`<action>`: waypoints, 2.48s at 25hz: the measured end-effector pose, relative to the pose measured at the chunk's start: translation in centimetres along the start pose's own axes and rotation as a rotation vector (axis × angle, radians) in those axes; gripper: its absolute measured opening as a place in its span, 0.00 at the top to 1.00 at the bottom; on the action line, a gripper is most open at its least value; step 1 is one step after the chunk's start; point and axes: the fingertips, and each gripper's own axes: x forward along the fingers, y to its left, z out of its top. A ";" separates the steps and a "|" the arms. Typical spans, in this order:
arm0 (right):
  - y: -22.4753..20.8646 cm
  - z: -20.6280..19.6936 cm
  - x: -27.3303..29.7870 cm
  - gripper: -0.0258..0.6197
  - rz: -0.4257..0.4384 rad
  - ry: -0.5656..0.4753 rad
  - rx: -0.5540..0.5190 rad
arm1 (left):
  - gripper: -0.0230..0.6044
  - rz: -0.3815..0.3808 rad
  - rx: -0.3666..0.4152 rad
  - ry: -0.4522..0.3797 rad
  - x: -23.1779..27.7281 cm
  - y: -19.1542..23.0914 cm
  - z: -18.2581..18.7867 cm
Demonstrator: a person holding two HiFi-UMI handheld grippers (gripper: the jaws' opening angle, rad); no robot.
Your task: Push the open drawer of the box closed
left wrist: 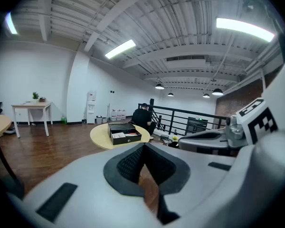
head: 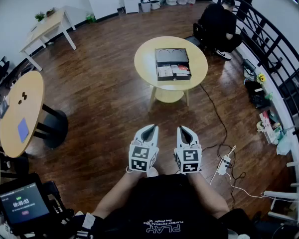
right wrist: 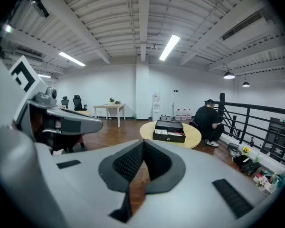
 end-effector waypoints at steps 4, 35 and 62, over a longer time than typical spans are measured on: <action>0.0 -0.5 -0.3 0.95 -0.007 0.000 0.006 | 0.97 -0.012 0.004 0.001 -0.2 -0.3 -0.4; -8.6 1.5 13.8 0.95 0.104 0.062 0.052 | 0.97 0.074 -0.030 0.067 14.0 4.7 2.9; -11.4 1.2 24.0 0.95 0.132 0.131 0.070 | 0.97 0.136 -0.077 0.078 23.1 11.6 4.5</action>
